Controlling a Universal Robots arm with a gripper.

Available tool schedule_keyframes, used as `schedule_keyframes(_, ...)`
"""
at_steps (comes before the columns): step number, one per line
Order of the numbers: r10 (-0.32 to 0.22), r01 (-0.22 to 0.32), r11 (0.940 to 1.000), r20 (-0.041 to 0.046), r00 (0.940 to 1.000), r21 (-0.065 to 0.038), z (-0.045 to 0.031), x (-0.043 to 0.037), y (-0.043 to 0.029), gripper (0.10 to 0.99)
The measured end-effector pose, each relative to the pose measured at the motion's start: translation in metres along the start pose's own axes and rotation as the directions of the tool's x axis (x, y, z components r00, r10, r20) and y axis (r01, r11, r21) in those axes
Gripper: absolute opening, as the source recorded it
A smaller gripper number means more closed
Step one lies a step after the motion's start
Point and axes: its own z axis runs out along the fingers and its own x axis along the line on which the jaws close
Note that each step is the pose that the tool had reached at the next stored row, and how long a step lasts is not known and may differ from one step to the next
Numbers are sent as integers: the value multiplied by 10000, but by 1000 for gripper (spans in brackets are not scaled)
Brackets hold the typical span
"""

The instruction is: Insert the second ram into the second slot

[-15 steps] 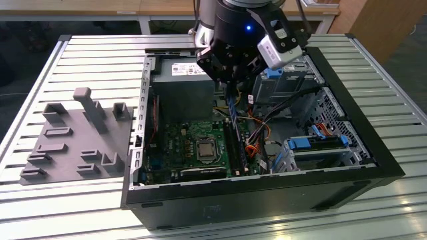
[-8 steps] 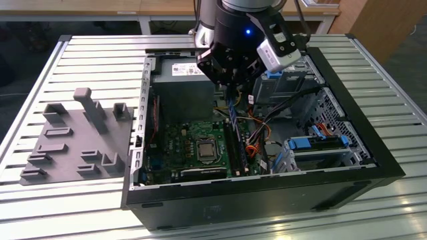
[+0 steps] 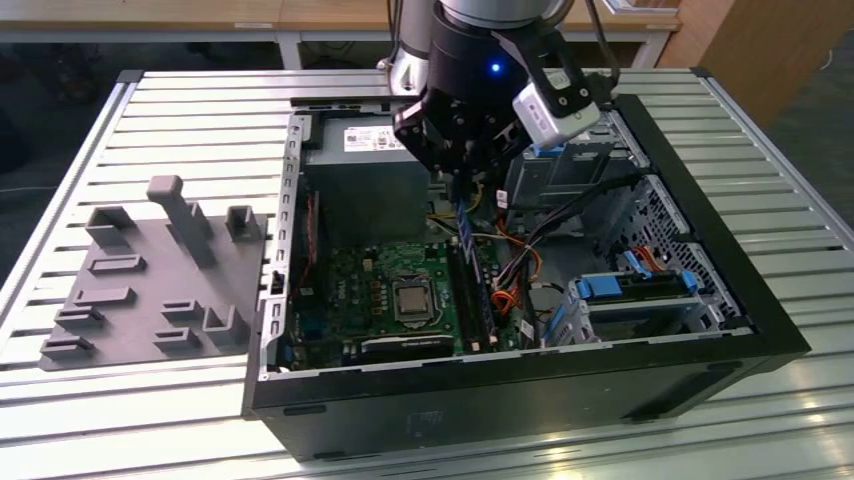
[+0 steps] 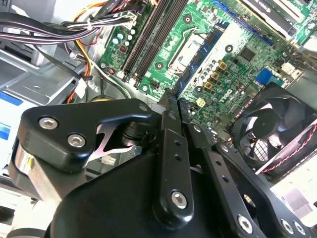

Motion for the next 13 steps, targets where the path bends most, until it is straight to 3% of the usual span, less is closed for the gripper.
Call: schedule_keyframes(13,1,-1,10000,3,10000,1,30,0,-1,133)
